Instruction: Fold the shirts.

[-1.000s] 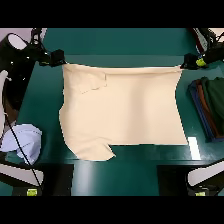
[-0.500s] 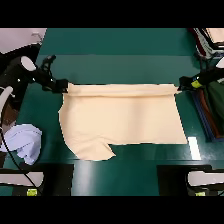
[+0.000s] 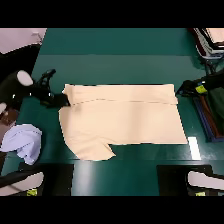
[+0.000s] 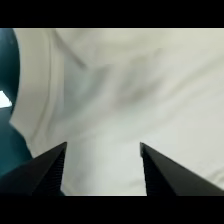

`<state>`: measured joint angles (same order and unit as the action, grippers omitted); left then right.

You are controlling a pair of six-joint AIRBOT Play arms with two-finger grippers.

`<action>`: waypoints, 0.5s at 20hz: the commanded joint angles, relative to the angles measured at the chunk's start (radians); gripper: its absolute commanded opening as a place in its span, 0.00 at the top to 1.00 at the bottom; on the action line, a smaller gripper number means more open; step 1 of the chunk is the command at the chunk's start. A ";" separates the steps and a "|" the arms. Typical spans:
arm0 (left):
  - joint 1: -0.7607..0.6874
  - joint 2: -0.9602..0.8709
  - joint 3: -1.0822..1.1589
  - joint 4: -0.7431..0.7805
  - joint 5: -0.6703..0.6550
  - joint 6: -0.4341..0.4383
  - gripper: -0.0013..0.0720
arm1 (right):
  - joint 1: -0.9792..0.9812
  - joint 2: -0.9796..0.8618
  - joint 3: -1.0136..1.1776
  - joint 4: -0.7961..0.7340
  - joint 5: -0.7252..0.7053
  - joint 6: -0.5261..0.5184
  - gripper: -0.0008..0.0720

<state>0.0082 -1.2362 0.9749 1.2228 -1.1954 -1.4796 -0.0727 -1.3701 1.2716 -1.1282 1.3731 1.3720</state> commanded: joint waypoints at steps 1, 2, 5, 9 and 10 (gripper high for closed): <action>-0.001 0.228 -0.263 -0.002 -0.083 -0.055 0.26 | -0.015 0.145 -0.124 0.037 0.000 -0.013 0.43; -0.001 0.285 -0.330 -0.005 -0.109 -0.081 0.26 | -0.014 0.180 -0.155 0.038 -0.014 -0.013 0.43; -0.001 0.412 -0.465 -0.033 -0.151 -0.129 0.26 | 0.005 0.254 -0.217 0.037 -0.073 -0.013 0.43; -0.001 0.446 -0.546 -0.095 -0.143 -0.144 0.26 | 0.019 0.273 -0.220 0.063 -0.083 -0.014 0.43; -0.001 0.446 -0.562 -0.106 -0.126 -0.144 0.26 | 0.019 0.273 -0.220 0.063 -0.088 -0.014 0.43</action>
<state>0.0074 -0.8242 0.4805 1.1587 -1.3251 -1.6062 -0.0589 -1.1175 1.0653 -1.0832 1.3060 1.3590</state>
